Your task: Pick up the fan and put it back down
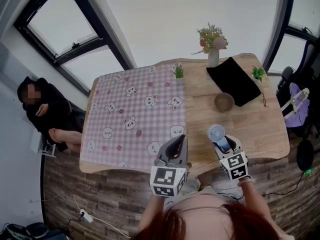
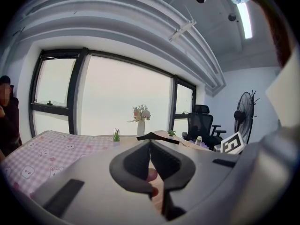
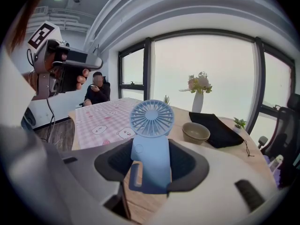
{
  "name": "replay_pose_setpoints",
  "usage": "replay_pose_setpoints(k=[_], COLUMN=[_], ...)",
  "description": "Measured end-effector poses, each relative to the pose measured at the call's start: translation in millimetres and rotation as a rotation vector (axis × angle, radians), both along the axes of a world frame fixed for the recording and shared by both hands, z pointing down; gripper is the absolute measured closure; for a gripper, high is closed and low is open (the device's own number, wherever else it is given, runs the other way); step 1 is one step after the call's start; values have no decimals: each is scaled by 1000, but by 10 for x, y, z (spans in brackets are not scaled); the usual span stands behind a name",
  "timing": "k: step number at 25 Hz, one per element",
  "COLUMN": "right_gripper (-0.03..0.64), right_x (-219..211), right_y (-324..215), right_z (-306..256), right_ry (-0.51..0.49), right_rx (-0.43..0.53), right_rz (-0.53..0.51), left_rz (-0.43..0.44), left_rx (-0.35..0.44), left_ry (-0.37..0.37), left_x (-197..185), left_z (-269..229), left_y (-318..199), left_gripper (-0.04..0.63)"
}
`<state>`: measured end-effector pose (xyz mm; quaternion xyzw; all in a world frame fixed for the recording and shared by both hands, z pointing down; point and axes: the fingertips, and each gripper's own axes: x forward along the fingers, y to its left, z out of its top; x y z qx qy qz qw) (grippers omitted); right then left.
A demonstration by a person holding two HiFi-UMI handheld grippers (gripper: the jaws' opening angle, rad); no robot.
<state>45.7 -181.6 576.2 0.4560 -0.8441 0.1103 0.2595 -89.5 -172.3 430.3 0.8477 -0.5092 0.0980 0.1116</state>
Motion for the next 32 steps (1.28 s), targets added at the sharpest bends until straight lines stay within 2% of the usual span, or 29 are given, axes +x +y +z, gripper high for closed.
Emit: replay_pose_setpoints(k=[32], right_gripper=[402], right_x=[-105], right_y=[-56], right_z=[943], right_ry=[147], right_rx=[-183], right_rz=[-61], left_rz=[-25], left_rx=[-24], left_ry=[-11], left_x=[-228], left_z=[96], left_y=[-91], left_gripper=[584])
